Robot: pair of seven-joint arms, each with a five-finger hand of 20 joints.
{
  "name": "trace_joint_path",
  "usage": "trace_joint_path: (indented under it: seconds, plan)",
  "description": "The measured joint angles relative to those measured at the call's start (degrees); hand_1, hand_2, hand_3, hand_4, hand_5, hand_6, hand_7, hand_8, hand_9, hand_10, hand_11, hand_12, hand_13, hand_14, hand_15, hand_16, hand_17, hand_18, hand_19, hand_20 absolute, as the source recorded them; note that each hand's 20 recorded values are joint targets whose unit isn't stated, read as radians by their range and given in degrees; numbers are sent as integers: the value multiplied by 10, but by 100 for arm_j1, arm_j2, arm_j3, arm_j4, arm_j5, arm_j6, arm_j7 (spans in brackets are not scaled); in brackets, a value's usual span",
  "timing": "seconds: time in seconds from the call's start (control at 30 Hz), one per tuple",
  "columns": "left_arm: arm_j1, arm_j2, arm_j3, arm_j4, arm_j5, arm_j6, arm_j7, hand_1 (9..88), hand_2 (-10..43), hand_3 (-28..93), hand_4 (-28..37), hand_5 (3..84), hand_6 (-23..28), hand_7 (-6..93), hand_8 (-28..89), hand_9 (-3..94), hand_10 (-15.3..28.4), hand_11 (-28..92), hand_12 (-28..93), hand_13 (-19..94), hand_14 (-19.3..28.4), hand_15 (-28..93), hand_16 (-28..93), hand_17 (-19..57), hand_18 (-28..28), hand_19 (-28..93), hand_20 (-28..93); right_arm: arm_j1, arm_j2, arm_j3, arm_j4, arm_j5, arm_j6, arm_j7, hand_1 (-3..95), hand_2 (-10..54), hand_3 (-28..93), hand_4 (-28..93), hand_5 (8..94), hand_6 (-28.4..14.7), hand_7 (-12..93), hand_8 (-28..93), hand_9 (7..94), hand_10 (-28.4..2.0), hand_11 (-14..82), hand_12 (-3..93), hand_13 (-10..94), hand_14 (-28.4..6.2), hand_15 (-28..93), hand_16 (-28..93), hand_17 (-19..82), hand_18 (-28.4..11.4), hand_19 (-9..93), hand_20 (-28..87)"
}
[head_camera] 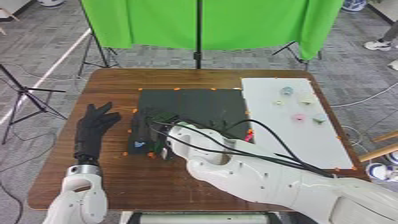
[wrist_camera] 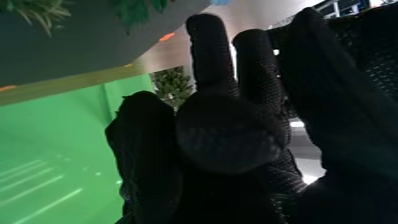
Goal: Arrange flowers
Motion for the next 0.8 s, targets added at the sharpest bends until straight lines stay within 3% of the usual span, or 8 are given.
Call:
trace_joint_path:
  seconds: [0.17,0.37,0.47,0.63,0.7,0.8]
  plan:
    - [49,-29,-62,-25,19,-15,-26,200,159,552,-283,507,116,41,-51,525,192,219,101,429,216,256,-46,115,178,299,151,97,164,7,-262,-285,-199,-91,358,-95,644,-198,568,11,203,-92,653,-129,118,181,910,-16,609,283,615,-151,932,598]
    - [236,-42,-217,-96,59,-32,-26,203,149,555,-283,513,113,46,-51,531,190,220,103,433,217,259,-47,116,179,301,152,508,819,98,-1321,-150,-803,-80,223,-95,488,-269,467,-36,92,-47,529,-188,68,169,857,-51,600,283,558,-179,932,555]
    - [344,-47,-279,-145,72,-36,-37,204,149,553,-283,513,113,46,-51,534,190,221,103,433,217,260,-47,119,180,303,154,681,1172,548,-1832,253,-1524,3,213,-95,401,-247,406,-48,45,-32,455,-216,52,152,832,-72,585,279,523,-198,928,520]
    - [423,-50,-316,-186,104,-85,-82,207,148,550,-283,516,112,48,-51,536,191,223,104,437,217,262,-47,121,179,303,155,792,1727,1531,-2457,852,-3129,475,161,-95,413,-219,328,-36,7,-23,406,-249,40,144,799,-96,563,273,483,-230,910,503]
    - [423,-54,-316,-190,127,-113,-93,210,149,547,-283,517,111,50,-52,537,191,223,103,438,217,262,-47,122,180,304,155,785,1992,1785,-2647,918,-3434,764,148,-95,474,-194,330,-31,10,-24,422,-248,45,144,802,-96,562,270,485,-229,913,495]
    - [424,-62,-321,-194,146,-134,-102,212,149,545,-283,518,111,50,-52,537,191,223,104,439,217,262,-47,122,180,304,155,657,2403,2130,-2785,964,-3446,1211,190,-95,509,-172,346,-29,17,-27,447,-247,51,146,810,-93,563,268,493,-226,919,490]
